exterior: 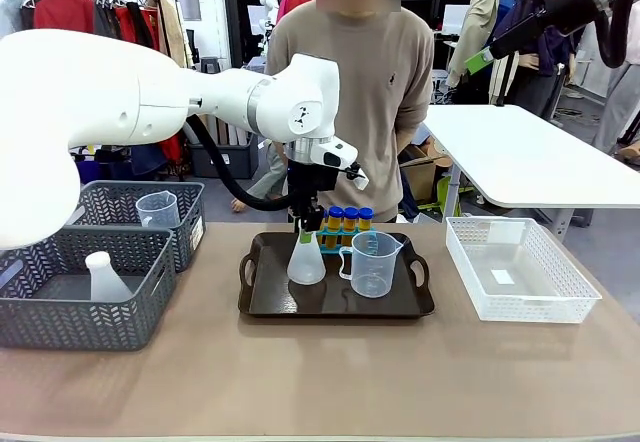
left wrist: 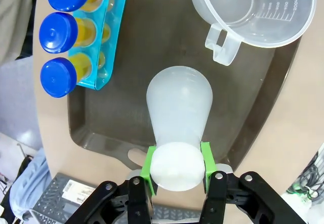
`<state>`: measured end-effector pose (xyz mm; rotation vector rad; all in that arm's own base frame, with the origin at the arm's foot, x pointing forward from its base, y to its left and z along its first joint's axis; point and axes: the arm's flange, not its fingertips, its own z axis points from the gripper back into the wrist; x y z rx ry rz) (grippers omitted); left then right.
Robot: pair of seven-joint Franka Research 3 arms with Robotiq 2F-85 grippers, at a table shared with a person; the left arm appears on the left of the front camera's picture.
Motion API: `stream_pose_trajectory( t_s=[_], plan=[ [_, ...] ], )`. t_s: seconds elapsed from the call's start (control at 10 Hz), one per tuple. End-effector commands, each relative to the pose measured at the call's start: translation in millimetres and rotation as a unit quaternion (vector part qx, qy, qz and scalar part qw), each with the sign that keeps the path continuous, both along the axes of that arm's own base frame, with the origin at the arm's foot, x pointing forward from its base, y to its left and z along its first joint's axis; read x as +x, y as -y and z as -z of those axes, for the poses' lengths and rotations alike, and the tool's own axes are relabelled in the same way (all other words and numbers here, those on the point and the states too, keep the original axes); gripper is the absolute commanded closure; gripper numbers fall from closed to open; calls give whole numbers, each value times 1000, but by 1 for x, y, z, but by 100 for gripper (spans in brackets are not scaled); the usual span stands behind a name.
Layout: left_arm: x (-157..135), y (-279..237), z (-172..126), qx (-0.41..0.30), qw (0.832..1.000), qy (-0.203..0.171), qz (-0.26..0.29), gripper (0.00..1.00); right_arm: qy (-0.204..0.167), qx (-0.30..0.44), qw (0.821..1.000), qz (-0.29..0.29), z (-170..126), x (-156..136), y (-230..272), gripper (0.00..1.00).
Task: Prepare the laboratory tools.
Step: Pick up one Small flask and place it on the Handle tray.
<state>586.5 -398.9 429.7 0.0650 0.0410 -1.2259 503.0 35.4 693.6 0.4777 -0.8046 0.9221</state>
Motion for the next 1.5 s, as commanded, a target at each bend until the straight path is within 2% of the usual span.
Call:
stream_pose_trajectory(
  t_s=[0.0,0.3,0.4,0.8,0.9,1.4],
  plan=[
    [-2,-5,1,-1,1000,1,-15,100,2,4,1000,-2,0,-1,-1,0],
    [-4,-9,4,0,1000,-8,-14,100,2,4,1000,-2,0,-1,-1,0],
    [-3,-10,3,-1,1000,-12,-10,94,2,4,1000,-2,0,-1,-1,0],
    [-9,-17,-7,-9,999,-28,-24,16,2,4,1000,-2,0,-1,-1,0],
    [-10,-18,-9,-11,999,-31,-26,0,2,4,1000,-2,0,-1,-1,0],
    [-18,-28,-26,-24,999,-34,-35,0,2,4,1000,-2,0,-1,-1,0]
  ],
)
